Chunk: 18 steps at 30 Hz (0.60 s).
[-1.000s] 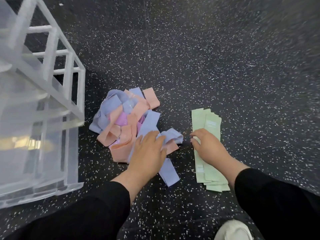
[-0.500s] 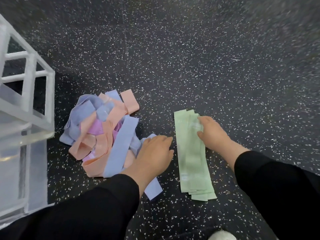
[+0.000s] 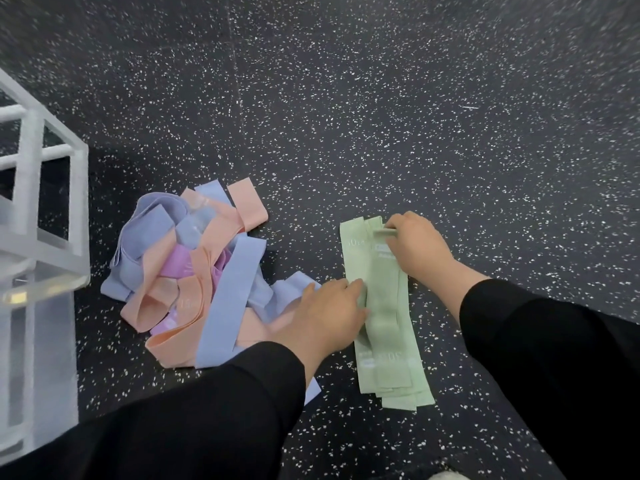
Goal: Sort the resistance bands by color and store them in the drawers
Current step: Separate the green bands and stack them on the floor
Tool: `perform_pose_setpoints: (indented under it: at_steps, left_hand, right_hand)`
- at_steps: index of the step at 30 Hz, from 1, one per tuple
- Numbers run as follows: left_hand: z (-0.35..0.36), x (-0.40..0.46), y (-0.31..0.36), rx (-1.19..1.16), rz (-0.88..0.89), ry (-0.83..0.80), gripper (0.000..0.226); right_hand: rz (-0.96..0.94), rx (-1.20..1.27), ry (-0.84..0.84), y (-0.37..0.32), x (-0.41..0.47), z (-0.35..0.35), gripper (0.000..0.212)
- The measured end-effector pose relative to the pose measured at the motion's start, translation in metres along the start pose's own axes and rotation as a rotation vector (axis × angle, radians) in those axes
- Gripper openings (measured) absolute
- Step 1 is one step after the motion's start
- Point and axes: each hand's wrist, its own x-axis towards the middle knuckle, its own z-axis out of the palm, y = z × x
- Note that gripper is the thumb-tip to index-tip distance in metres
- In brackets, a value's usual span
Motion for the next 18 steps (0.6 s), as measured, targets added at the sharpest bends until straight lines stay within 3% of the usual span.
perform_pose_setpoints:
  at_steps: [5, 9, 14, 18]
  left_hand:
    - [-0.001, -0.002, 0.001, -0.03, -0.002, -0.015, 0.052]
    - [-0.001, -0.004, 0.002, -0.065, -0.008, -0.014, 0.052]
    - [-0.002, -0.004, 0.0, -0.088, -0.017, 0.136, 0.05]
    - [0.001, -0.001, -0.005, -0.075, -0.042, 0.271, 0.049]
  right_hand:
    - [-0.013, 0.041, 0.016, 0.004, -0.003, -0.006, 0.032]
    - [-0.104, 0.058, 0.149, 0.004, -0.01, -0.01, 0.024]
    - [-0.194, 0.294, 0.045, -0.015, -0.012, -0.028, 0.013]
    - [-0.146, 0.284, -0.033, -0.041, 0.008, -0.031, 0.014]
